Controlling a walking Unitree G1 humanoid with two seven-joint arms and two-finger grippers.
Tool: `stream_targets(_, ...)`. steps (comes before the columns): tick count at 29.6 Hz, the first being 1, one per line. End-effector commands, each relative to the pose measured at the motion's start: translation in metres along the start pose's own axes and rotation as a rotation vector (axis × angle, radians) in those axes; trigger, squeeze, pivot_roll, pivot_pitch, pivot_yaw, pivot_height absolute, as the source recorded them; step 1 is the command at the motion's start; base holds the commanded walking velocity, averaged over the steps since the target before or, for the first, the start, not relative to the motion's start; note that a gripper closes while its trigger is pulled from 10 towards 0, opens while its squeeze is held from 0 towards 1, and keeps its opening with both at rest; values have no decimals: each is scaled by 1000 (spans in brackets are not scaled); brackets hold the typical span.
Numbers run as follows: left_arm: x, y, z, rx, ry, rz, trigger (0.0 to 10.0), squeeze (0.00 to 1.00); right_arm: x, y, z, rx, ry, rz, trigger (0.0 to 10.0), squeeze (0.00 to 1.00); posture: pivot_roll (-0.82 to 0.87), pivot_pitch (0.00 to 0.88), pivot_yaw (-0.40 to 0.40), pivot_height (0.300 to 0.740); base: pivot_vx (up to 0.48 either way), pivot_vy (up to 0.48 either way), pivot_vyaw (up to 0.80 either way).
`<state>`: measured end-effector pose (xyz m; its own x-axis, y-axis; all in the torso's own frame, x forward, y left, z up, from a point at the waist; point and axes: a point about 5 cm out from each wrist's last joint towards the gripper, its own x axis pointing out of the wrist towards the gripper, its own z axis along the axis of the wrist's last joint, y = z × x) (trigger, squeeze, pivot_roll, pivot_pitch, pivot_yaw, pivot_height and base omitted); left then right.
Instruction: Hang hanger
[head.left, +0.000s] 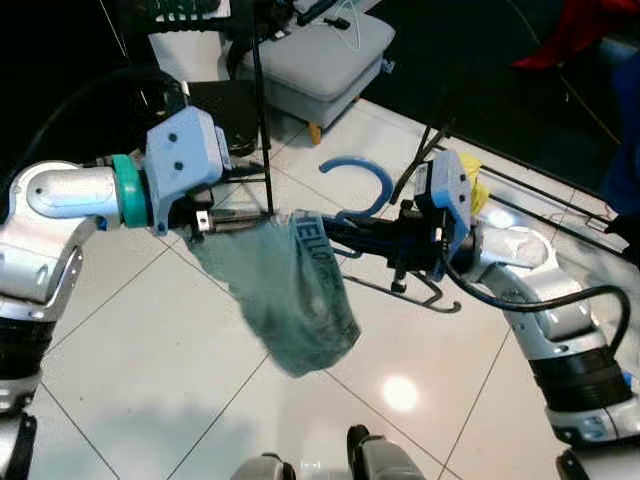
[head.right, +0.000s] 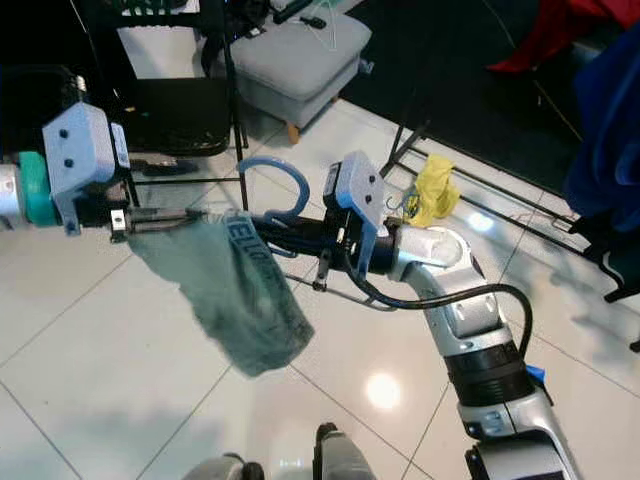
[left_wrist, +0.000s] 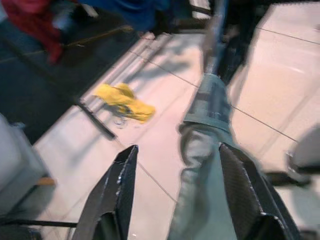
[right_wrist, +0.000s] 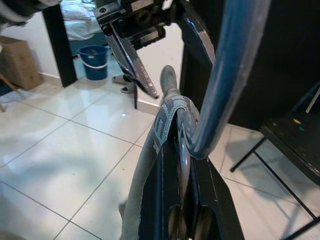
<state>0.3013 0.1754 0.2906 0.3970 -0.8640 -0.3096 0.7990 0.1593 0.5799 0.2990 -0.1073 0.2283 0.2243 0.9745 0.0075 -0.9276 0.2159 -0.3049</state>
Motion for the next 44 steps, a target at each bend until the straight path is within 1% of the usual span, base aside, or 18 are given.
stream_targets(1, -3, 1, -2, -18, 11, -65, 10000, 1000, 1, 4, 2, -27, 11, 29, 10000, 0, 51, 108, 104, 740, 0, 0, 0)
stream_targets(7, -3, 4, -5, -46, 22, -92, 10000, 1000, 2, 5, 2, -32, 17, 37, 10000, 0, 56, 110, 115, 740, 0, 0, 0)
stream_targets(8, -1, 5, -6, -40, 23, -94, 10000, 0, 3, 6, 2, -34, 17, 40, 10000, 0, 55, 110, 118, 740, 0, 0, 0)
stream_targets(11, 2, 5, -6, -37, 19, -101, 10000, 0, 4, 7, 3, -37, 15, 45, 10000, 0, 54, 111, 118, 740, 0, 0, 0)
stream_targets(12, 5, 3, -6, -36, 14, -115, 10000, 0, 6, 8, 4, -42, 13, 51, 10000, 0, 55, 110, 118, 740, 0, 0, 0)
stream_targets(14, 5, 3, -6, -36, 14, -115, 10000, 0, 6, 8, 4, -42, 13, 51, 10000, 0, 55, 110, 118, 740, 0, 0, 0)
stream_targets(15, 9, 2, -7, -34, 10, -125, 10000, 0, 8, 8, 6, -49, 9, 59, 10000, 0, 56, 110, 118, 740, 0, 0, 0)
stream_targets(16, 14, 1, -7, -32, 6, -137, 5255, 0, 11, 8, 8, -59, 3, 68, 10000, 0, 55, 108, 117, 740, 0, 0, 0)
stream_targets(17, 14, 1, -7, -32, 6, -137, 5255, 0, 11, 8, 8, -59, 3, 68, 10000, 0, 55, 108, 117, 740, 0, 0, 0)
stream_targets(18, 17, 0, -8, -30, 4, -144, 5255, 0, 13, 7, 10, -65, -2, 74, 10000, 0, 55, 107, 117, 740, 0, 0, 0)
stream_targets(19, 21, -1, -9, -36, -1, -161, 902, 0, 15, 7, 12, -73, -6, 86, 10000, 0, 55, 106, 115, 740, 0, 0, 0)
stream_targets(21, 21, -1, -9, -36, -1, -161, 902, 0, 15, 7, 12, -73, -6, 86, 10000, 0, 55, 106, 115, 740, 0, 0, 0)
stream_targets(22, 25, -3, -9, -47, -10, -177, 0, 0, 18, 7, 13, -81, -5, 99, 10000, 0, 55, 105, 112, 740, 0, 0, 0)
stream_targets(24, 25, -3, -9, -47, -10, -177, 0, 0, 18, 7, 13, -81, -5, 99, 10000, 0, 55, 105, 112, 740, 0, 0, 0)
stream_targets(27, 30, -5, -9, -62, -36, -208, 0, 0, 22, 8, 12, -93, 8, 124, 10000, 0, 52, 101, 107, 740, 0, 0, 0)
stream_targets(34, 28, -4, -9, -72, -43, -208, 0, 0, 20, 8, 9, -100, 28, 130, 10000, 0, 52, 98, 104, 740, 0, 0, 0)
stream_targets(39, 24, -2, -10, -79, -44, -215, 0, 0, 16, 7, 7, -111, 54, 125, 10000, 0, 50, 92, 103, 740, 0, 0, 0)
stream_targets(44, 25, -1, -10, -76, -48, -210, 0, 0, 16, 7, 5, -113, 60, 120, 10000, 0, 49, 90, 104, 740, 0, 0, 0)
